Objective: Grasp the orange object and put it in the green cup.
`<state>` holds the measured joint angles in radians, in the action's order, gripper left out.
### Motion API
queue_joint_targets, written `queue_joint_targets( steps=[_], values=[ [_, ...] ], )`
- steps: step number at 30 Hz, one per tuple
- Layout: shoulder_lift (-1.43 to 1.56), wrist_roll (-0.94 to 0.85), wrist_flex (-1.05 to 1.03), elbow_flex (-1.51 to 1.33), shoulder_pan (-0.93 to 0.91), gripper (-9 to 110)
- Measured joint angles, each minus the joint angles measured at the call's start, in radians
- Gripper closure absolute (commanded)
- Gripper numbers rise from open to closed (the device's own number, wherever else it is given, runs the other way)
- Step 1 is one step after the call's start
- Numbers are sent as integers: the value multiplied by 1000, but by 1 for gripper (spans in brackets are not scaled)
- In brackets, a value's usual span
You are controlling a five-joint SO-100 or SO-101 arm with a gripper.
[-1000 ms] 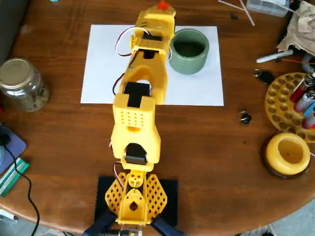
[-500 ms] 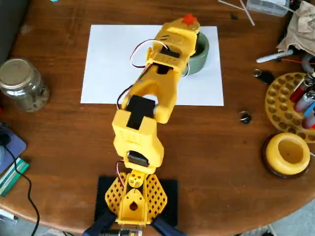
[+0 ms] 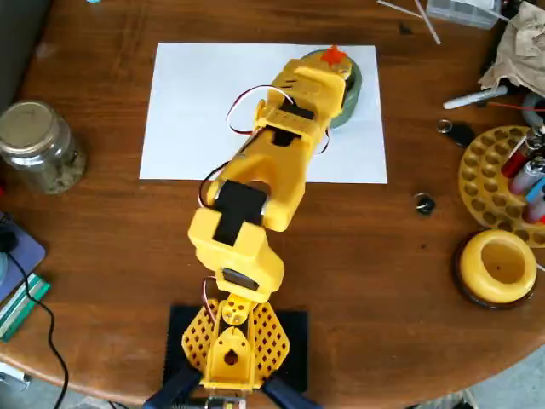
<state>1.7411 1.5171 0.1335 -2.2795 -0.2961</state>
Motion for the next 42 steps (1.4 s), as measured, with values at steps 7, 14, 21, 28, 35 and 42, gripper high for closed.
queue_joint_targets(
  steps=[7, 14, 21, 28, 35, 42],
  values=[
    [0, 0, 6, -8, 8, 89],
    [0, 0, 6, -15, 20, 88],
    [41, -48, 9, -41, 12, 102],
    [324, -368, -225, -72, 35, 102],
    [684, -977, -561, -129, 123, 102],
    [816, -1390, -923, -120, 275, 102]
  ],
)
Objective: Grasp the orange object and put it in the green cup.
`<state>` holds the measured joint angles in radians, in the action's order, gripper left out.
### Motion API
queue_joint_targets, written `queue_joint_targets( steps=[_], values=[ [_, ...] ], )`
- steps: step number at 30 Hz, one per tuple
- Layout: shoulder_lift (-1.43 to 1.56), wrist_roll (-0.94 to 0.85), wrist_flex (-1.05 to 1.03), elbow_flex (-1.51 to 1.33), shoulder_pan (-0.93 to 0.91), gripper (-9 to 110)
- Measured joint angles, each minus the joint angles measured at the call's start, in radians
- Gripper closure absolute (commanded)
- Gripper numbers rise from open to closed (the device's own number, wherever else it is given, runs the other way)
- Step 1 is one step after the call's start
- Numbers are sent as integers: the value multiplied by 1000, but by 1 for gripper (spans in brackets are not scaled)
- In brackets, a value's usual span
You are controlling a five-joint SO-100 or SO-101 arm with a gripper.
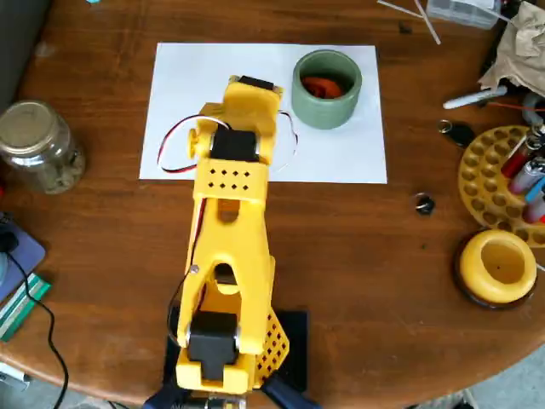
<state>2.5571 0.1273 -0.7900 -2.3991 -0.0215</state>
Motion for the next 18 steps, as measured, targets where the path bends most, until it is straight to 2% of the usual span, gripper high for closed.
queue_joint_targets(
  steps=[4, 10, 18],
  values=[
    [158, -66, -91, -115, 38, 102],
    [607, -146, -264, -408, 58, 102],
    [695, -196, -387, -523, 83, 102]
  ],
)
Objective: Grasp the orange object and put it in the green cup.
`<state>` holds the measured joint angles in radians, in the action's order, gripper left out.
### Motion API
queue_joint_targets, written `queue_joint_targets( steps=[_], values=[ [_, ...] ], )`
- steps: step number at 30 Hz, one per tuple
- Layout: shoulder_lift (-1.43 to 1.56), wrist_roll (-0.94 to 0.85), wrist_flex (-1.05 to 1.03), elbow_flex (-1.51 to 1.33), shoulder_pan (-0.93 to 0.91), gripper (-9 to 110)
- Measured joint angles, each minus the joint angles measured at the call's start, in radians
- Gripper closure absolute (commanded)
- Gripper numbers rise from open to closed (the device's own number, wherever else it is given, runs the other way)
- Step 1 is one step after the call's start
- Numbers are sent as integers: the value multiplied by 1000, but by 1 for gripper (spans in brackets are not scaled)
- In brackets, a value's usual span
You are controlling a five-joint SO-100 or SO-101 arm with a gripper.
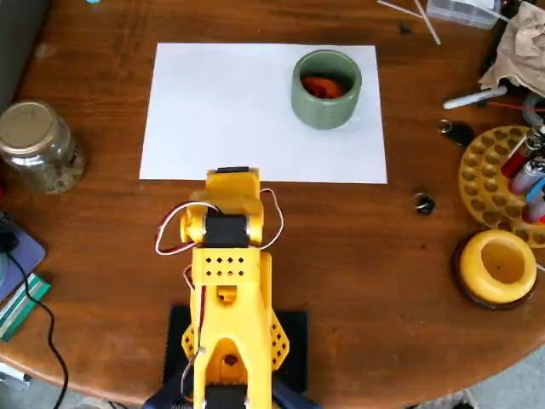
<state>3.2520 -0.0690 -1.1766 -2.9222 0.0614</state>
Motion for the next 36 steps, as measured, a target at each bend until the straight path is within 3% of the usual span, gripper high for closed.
queue_joint_targets(
  steps=[9, 36],
  values=[
    [-5, -9, 37, -170, 11, 102],
    [9, -9, 32, -179, 14, 102]
  ],
)
